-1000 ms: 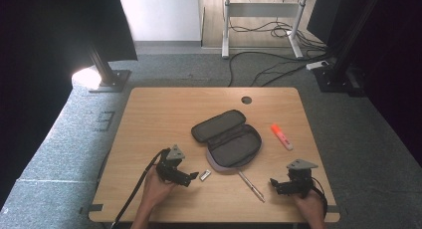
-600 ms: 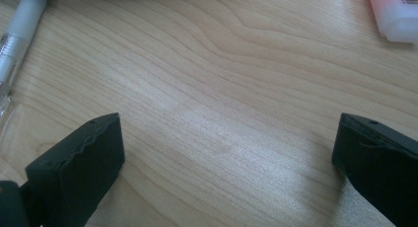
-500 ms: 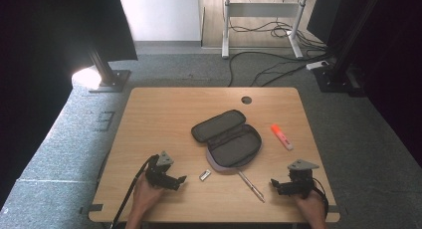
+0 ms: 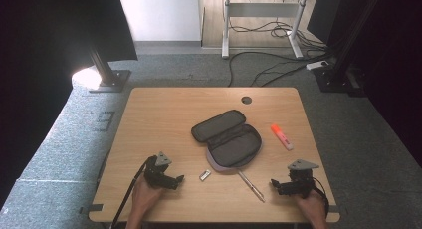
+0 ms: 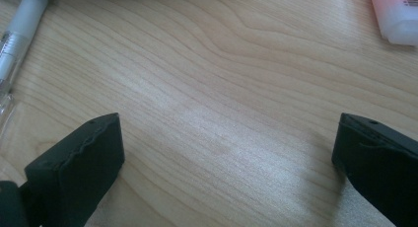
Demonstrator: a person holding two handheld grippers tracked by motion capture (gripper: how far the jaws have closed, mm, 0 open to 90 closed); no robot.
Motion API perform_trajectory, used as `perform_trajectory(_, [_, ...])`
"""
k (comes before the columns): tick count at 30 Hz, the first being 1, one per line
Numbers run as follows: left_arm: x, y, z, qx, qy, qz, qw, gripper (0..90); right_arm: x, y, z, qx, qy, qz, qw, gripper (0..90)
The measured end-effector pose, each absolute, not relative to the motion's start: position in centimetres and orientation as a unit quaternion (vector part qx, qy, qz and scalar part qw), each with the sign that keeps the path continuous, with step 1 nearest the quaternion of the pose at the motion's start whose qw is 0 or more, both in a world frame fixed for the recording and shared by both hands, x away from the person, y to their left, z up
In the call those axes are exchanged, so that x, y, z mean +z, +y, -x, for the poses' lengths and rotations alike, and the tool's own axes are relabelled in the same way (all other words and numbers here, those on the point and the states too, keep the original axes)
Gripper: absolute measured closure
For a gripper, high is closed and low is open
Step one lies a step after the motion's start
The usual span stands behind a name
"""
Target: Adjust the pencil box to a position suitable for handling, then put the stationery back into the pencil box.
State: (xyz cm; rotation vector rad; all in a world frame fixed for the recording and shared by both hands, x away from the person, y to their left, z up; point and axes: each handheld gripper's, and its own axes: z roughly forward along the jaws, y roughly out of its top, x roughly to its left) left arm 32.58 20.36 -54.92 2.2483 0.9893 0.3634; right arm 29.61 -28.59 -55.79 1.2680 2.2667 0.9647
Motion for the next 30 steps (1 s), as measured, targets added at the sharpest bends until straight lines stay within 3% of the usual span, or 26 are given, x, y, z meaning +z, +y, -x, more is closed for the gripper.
perform_trajectory(20, [-54.93,20.32,-32.54,0.139,0.38,-0.856,0.323,0.0,-55.56,-28.55,-29.67,0.338,0.811,-0.443,0.175,0.7])
perform_trajectory(30, [-54.92,20.32,-32.54,0.14,0.38,-0.856,0.323,0.0,-54.8,-29.01,-29.83,0.354,0.801,-0.451,0.173,12.9])
